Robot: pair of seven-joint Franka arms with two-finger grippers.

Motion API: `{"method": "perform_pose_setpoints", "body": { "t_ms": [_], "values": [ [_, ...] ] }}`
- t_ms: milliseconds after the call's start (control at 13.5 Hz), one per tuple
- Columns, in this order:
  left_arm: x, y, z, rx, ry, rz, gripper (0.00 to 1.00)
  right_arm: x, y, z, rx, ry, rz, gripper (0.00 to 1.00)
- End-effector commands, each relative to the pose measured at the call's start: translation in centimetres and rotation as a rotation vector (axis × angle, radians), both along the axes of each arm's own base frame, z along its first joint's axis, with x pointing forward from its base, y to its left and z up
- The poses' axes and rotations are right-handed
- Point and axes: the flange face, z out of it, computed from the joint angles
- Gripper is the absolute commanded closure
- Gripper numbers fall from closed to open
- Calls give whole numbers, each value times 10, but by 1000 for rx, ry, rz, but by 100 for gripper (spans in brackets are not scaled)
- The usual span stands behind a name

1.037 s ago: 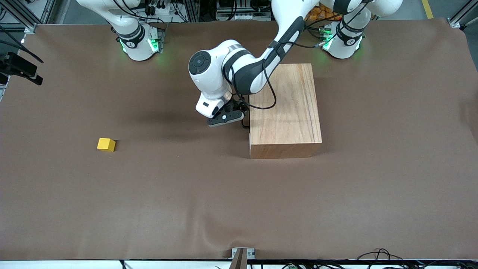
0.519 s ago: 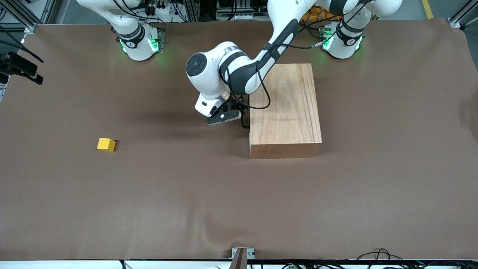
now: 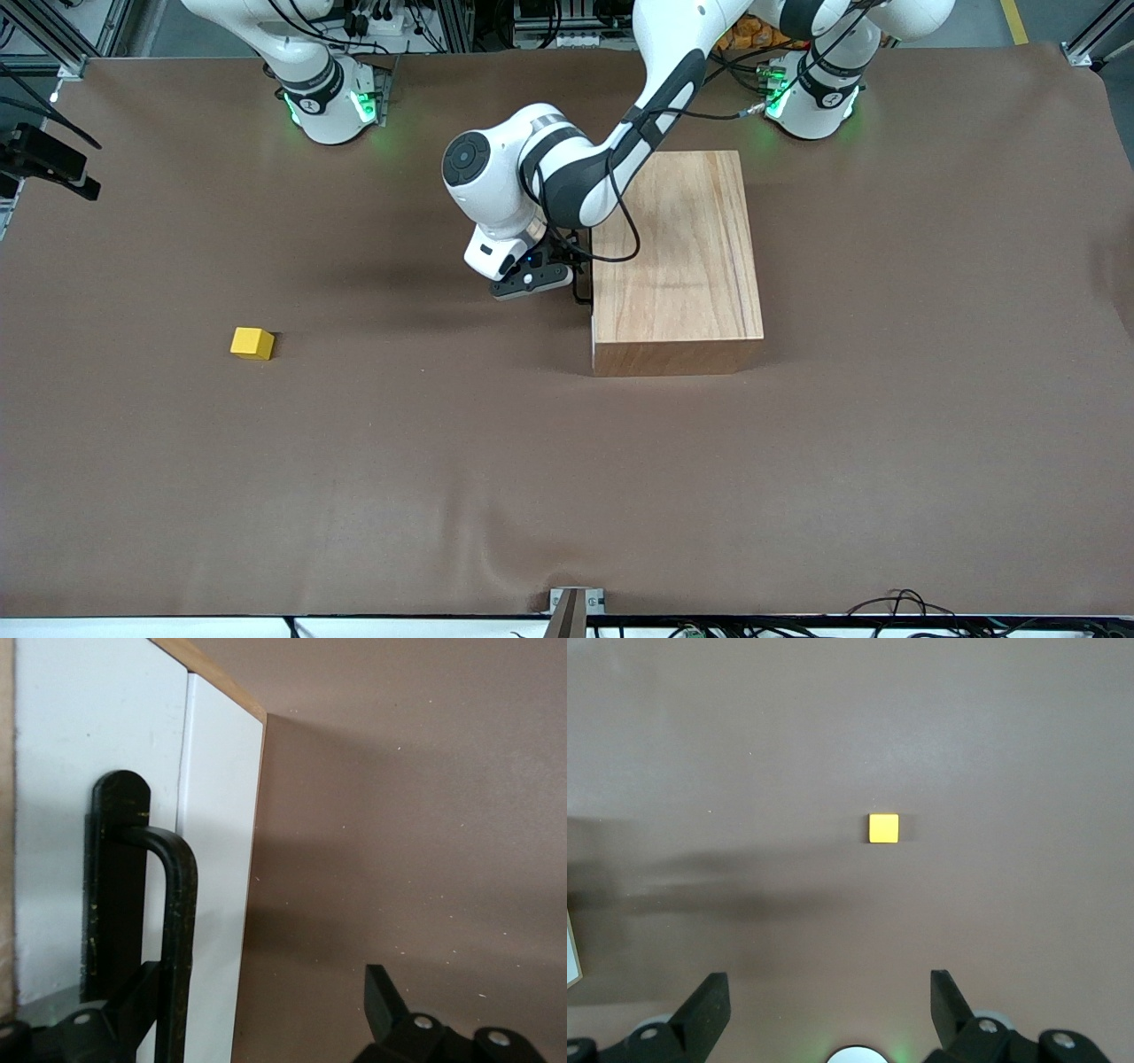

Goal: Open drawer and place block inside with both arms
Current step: 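Pull the drawer open by its handle with the left gripper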

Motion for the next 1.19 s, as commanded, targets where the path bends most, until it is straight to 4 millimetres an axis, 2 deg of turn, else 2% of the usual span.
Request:
{"method": "perform_pose_setpoints", "body": {
  "t_ms": [0,370,741,1111],
  "values": [
    [-1,-5,7,-5,-25,-12,0,0,-4,4,-14,2,-13,0],
    [-3,-11,18,-40,-39,-15,0,0,-5,4,-16,2,-15,0],
    [-7,-21,14,-75,-65,-27,0,0,-5,4,-16,2,-15,0],
    [-10,-34,19,-138,-99,-46,0,2,-4,2,-16,7,-14,0]
  ]
}}
